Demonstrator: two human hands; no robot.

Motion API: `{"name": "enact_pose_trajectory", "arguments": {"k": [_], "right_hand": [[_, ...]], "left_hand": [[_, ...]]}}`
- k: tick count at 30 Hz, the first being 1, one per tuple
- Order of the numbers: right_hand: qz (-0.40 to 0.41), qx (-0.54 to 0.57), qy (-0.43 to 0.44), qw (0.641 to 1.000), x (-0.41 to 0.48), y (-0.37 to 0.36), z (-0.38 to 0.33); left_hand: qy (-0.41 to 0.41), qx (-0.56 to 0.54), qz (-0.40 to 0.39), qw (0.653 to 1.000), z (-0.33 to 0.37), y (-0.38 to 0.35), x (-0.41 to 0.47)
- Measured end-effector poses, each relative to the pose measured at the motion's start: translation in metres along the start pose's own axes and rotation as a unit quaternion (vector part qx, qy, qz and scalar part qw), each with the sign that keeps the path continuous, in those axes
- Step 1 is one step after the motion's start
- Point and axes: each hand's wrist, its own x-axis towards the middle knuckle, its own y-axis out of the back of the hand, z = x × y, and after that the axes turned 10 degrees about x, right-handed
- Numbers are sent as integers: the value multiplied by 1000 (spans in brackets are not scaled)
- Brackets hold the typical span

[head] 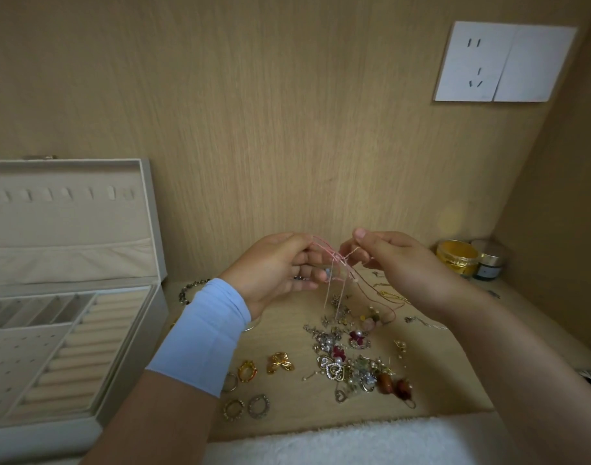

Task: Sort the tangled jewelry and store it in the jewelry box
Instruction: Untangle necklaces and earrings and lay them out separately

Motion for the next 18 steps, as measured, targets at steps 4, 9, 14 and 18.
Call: {"name": "enact_pose_trajectory", "arguments": {"k": [4, 9, 14, 18], "right_hand": [[50, -16, -3, 999, 3, 0, 2], [10, 113, 12, 993, 4, 2, 0], [-42, 173, 3, 984, 5, 2, 3], [-25, 196, -23, 980, 6, 0, 3]], "left_hand": [[-9, -11, -6, 1000, 0, -1, 0], [-16, -6, -8, 1000, 1, -2, 0], [-26, 1, 7, 1000, 3, 1, -2], [-34, 13, 17, 999, 3, 2, -3]]}}
